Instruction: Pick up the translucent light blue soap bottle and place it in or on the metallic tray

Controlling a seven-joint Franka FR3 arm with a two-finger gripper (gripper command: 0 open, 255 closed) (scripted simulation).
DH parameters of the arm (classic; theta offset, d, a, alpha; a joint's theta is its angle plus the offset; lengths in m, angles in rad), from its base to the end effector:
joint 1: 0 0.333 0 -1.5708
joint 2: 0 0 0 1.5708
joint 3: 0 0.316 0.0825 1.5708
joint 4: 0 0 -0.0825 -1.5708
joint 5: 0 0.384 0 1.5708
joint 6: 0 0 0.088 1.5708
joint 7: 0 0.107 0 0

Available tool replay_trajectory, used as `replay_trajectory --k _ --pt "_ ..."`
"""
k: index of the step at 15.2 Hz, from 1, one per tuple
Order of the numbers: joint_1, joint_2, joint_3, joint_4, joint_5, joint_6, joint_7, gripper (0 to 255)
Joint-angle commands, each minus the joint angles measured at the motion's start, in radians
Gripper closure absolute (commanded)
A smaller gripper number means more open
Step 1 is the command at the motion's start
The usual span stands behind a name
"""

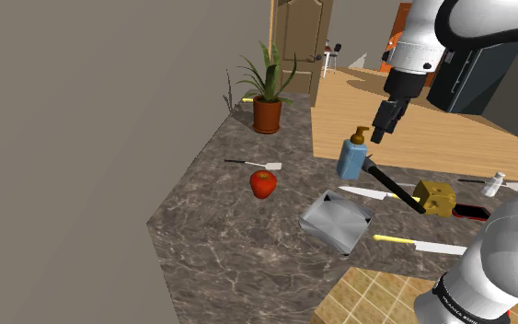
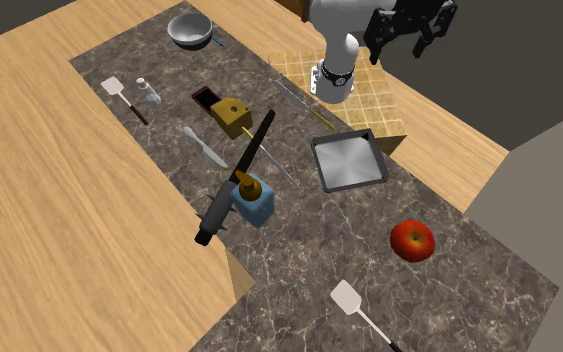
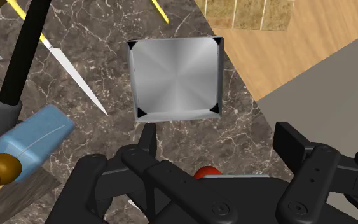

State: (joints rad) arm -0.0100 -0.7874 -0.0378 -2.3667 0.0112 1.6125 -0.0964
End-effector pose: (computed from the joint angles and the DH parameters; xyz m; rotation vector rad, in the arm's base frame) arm 0.3102 -0.0171 0.5895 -3.1040 -0.0916 -0.0548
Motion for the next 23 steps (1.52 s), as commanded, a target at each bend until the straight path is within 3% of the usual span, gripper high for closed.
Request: replay_trajectory --k 1,13,23 --pt "0.0 0.0 0.0 0.0 0.0 0.0 0.0 0" --pt "-0.044 0.291 -0.232 0.109 -0.102 0.178 -0.29 0" --pt "-0.057 0.635 -0.401 0.34 -0.044 0.276 -0.552 0"
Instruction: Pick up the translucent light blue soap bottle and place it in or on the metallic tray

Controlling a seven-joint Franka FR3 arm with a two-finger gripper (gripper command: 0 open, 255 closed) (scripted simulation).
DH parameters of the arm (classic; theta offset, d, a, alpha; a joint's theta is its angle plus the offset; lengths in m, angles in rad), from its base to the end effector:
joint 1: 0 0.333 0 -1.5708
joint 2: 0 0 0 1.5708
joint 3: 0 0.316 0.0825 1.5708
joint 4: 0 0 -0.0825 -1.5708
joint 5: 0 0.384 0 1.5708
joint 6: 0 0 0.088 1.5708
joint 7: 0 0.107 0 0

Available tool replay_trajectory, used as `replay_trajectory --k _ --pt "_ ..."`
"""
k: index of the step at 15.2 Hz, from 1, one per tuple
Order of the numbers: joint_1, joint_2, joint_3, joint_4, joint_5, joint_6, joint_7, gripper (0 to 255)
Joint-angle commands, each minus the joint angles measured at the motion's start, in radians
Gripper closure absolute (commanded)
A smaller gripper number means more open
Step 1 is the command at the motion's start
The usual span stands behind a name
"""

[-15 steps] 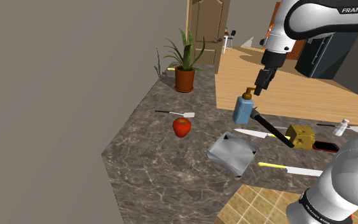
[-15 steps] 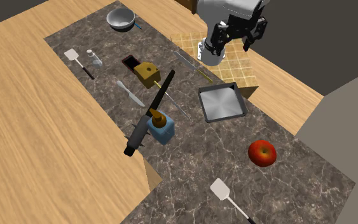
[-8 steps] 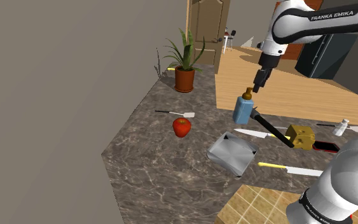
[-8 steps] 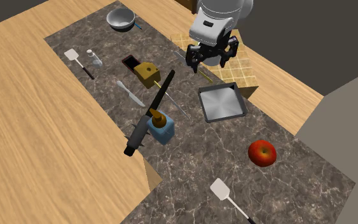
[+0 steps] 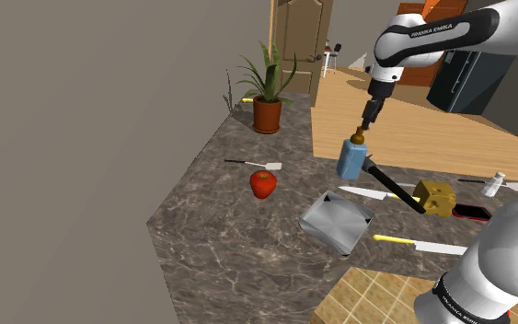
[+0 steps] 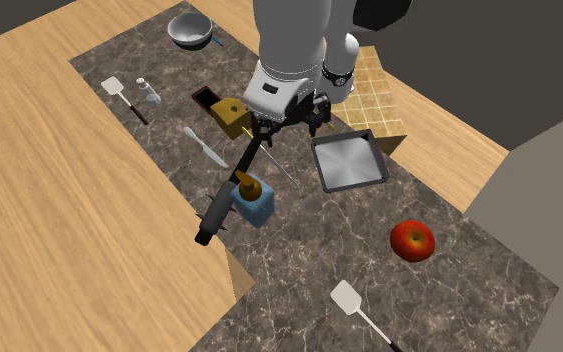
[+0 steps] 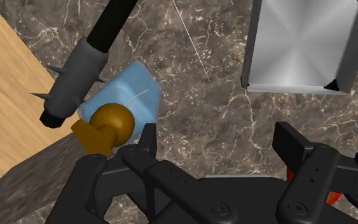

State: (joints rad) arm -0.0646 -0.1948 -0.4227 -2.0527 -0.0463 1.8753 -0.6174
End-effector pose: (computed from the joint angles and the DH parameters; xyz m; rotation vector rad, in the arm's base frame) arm 0.4391 -0.2490 0.5147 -3.1031 -0.2348 -0.0302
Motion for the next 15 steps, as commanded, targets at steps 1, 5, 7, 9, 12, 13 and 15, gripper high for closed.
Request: replay_trajectory --k 1,5,7,9,12,13,15 --pt "-0.006 0.081 -0.031 0.057 0.028 0.018 -0.059 0" --pt "-0.033 0.246 -0.073 0.194 0.103 0.023 -0.173 0" --pt "-0.056 0.332 -0.086 0.273 0.146 0.017 -0.228 0" --pt "-0.082 0.408 -0.091 0.348 0.183 0.006 -0.272 0" --pt "-0.083 0.415 -0.086 0.316 0.188 0.044 -0.275 0" --pt "-0.083 0.418 -0.086 0.306 0.19 0.056 -0.276 0" --pt "-0.083 0.424 -0.084 0.286 0.194 0.081 -0.279 0"
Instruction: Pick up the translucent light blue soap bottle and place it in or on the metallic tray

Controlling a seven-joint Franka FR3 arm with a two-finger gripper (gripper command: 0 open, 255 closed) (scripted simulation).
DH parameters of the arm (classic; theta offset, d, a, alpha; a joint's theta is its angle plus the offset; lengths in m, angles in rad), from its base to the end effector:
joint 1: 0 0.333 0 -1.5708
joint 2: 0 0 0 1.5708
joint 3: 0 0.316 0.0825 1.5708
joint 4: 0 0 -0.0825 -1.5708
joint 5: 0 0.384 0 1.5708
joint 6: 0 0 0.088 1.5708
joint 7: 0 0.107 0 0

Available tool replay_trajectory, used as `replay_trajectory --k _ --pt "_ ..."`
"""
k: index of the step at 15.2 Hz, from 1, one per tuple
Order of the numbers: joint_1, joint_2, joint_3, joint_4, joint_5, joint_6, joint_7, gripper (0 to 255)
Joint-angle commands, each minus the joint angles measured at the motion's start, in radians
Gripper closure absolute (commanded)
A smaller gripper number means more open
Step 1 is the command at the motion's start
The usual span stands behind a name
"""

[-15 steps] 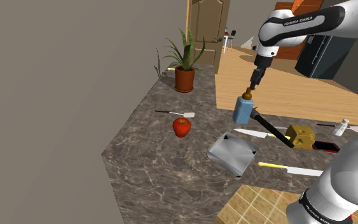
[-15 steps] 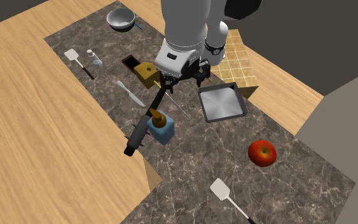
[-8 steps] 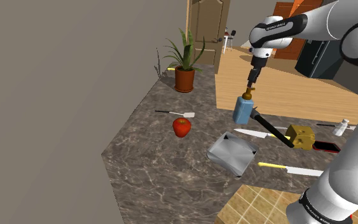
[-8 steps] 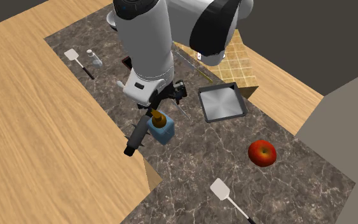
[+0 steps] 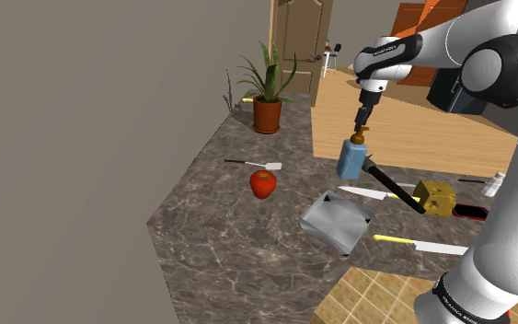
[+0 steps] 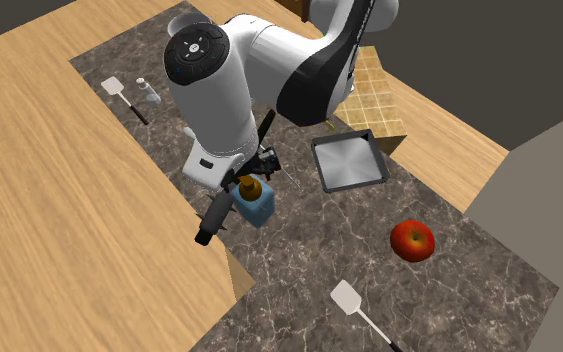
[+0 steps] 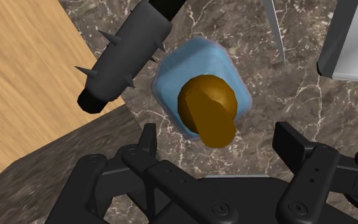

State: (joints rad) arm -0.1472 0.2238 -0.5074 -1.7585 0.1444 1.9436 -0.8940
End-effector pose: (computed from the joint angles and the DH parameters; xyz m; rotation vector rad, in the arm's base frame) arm 0.5066 -0.3521 0.4504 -3.1019 -0.3053 -0.0190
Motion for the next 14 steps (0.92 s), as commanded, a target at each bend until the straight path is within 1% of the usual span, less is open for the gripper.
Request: replay_trajectory --k 1,9,10,14 --pt "-0.001 0.009 0.002 -0.017 0.006 0.025 -0.004 0" --pt "-0.001 0.011 0.002 -0.022 0.007 0.032 -0.005 0" --pt "-0.001 0.011 0.002 -0.022 0.007 0.032 -0.005 255" --pt "-0.001 0.011 0.002 -0.022 0.007 0.032 -0.005 255"
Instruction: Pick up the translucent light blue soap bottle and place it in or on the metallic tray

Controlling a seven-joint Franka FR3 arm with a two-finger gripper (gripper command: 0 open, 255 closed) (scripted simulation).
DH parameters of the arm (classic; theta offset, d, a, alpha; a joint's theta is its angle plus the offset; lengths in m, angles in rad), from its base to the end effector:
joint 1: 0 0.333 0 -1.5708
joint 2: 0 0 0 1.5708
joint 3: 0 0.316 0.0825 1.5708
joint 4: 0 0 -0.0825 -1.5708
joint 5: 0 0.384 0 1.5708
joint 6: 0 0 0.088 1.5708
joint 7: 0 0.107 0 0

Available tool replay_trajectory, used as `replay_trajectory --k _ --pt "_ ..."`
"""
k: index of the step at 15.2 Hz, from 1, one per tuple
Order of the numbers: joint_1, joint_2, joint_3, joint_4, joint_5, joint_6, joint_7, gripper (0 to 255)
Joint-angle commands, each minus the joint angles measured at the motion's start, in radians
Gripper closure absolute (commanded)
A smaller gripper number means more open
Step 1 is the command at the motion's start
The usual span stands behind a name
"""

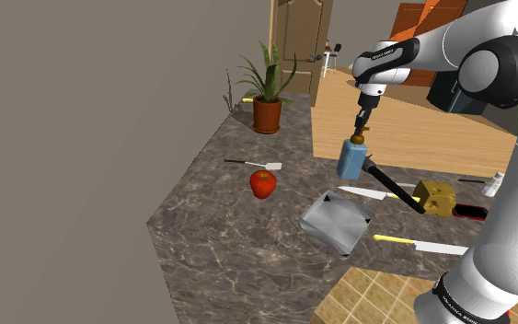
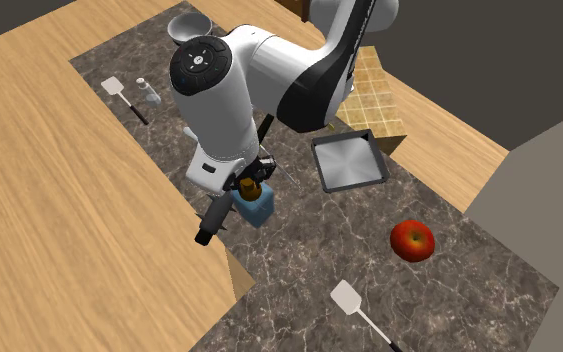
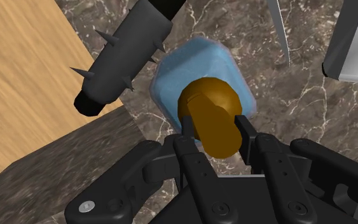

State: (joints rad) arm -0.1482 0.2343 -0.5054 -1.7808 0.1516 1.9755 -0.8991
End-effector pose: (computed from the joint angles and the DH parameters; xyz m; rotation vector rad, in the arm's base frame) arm 0.5070 -0.3523 0.4367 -3.1022 -0.3053 -0.0200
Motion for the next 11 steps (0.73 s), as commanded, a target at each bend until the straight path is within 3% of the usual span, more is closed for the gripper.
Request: replay_trajectory --k 1,5,11 --pt "0.0 0.0 0.0 0.0 0.0 0.0 0.0 255" --pt "0.0 0.0 0.0 0.0 0.0 0.0 0.0 255" --pt "0.001 -0.019 -0.004 0.058 -0.013 -0.074 0.01 255"
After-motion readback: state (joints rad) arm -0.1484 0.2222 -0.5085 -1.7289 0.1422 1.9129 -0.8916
